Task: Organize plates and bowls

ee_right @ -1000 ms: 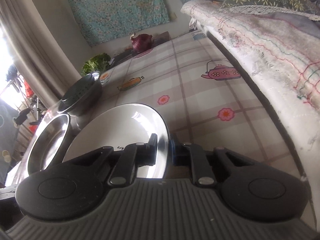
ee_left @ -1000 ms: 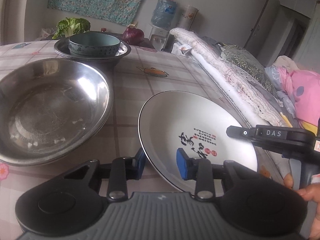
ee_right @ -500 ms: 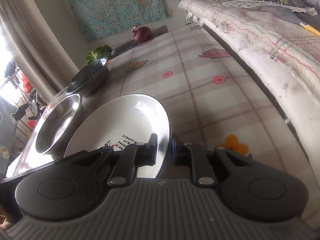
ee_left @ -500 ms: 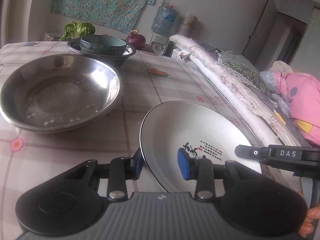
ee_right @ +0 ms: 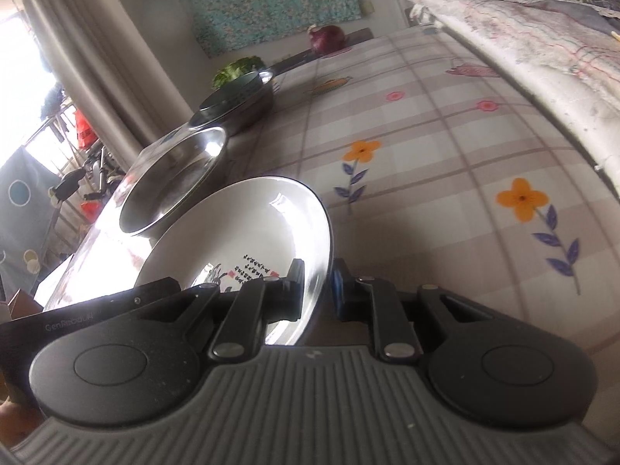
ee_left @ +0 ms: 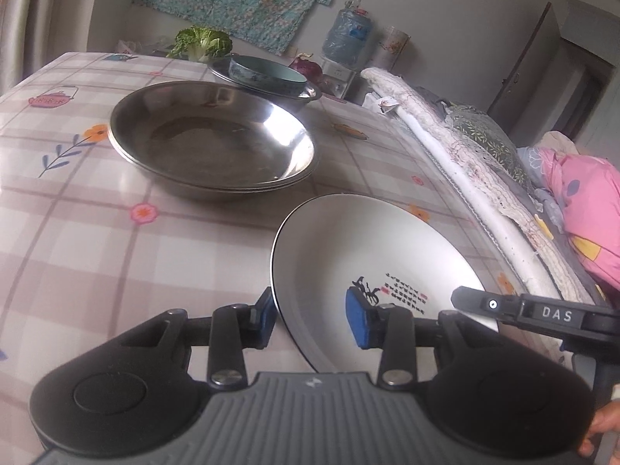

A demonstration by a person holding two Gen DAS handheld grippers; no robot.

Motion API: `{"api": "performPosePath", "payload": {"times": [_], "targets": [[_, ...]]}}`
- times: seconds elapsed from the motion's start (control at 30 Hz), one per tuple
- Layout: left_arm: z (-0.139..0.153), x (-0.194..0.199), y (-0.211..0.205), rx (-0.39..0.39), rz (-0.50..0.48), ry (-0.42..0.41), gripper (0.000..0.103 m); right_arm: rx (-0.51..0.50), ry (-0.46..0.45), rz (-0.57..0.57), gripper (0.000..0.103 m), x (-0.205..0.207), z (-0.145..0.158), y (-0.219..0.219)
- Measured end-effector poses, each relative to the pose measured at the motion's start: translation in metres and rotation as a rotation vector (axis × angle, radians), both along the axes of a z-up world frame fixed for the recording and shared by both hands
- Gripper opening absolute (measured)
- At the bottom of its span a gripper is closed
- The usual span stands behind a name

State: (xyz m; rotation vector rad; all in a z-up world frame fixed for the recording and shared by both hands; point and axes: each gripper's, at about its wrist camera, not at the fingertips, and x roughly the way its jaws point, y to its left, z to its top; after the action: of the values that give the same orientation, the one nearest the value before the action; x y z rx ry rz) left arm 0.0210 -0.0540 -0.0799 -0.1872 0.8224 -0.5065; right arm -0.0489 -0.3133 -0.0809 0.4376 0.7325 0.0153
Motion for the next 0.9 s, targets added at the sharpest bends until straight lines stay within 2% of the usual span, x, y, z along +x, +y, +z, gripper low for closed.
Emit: {"api": "performPosePath", "payload": {"times": [0.13,0.47,0.63,0.9], "targets": [[0.002,-0.001,0.001,0.017,-0.01,0.001,0.039,-0.002,-0.007,0.005,0.015,0.006,0.0,0.002],[0.003,0.001,-0.013,0.143,-0.071,-0.049,0.042,-0.051,0.003,0.016,0.015,0.003,-0.001,0.007],[0.002,-0.001,-0.018,0.162,-0.095,-0.077,0.047,-0.105,0.003,0.014,0.017,0.004,0.0,0.015],[0.002,0.0,-0.021,0.172,-0.095,-0.086,0.048,-0.121,0.008,0.022,0.017,0.012,0.002,0.014]]}}
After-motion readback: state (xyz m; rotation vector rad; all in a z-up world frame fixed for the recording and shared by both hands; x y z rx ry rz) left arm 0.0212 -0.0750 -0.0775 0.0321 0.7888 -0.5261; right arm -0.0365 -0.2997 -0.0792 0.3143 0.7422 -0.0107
